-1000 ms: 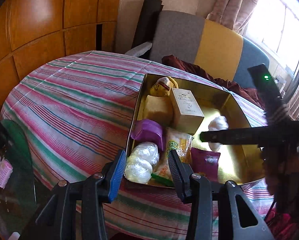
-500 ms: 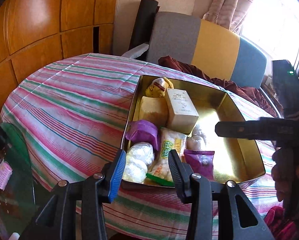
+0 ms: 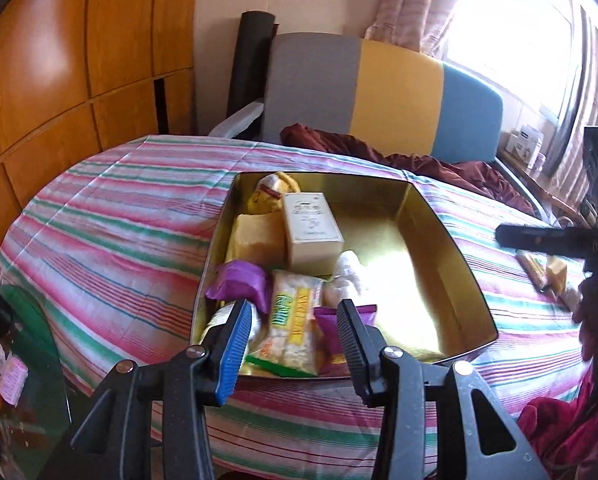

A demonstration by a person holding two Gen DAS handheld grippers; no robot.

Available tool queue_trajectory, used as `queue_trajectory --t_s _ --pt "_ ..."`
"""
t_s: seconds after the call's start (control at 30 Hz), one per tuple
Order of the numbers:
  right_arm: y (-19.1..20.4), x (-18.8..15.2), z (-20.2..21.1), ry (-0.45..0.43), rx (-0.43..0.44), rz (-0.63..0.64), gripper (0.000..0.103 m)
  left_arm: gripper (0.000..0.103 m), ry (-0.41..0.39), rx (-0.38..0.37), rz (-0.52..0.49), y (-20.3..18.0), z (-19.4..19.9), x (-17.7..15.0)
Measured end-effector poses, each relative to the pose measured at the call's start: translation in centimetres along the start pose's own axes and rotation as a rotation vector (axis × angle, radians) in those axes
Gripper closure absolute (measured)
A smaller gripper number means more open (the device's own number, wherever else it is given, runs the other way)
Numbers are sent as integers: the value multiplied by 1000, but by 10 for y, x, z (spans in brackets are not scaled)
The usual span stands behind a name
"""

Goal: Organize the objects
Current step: 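Move both grippers back over the remaining items on the table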

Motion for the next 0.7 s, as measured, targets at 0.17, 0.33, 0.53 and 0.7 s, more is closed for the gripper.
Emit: queue_trajectory --t_s 0.17,0.33,0.53,0.7 --pt "-62 5 36 -84 -115 -78 0 58 3 -23 -43 -21 0 2" --pt "-133 10 75 -171 -232 -198 0 58 18 -49 -94 -46 -4 4" --pt "-235 -3 116 -258 -419 -392 0 58 43 -103 -155 -81 -11 7" --pt "-320 -50 137 -311 -510 -664 0 58 59 -154 -226 -118 -14 8"
Point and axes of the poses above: each gripper's, at about its wrist camera, not at the fingertips, and z roughly against the way its jaws point, y to its left, x to its top, the point moved 4 cm from there along -z, roughly the way its jaws point, and after that the axes turned 2 degrees about z, right-handed, at the moved point
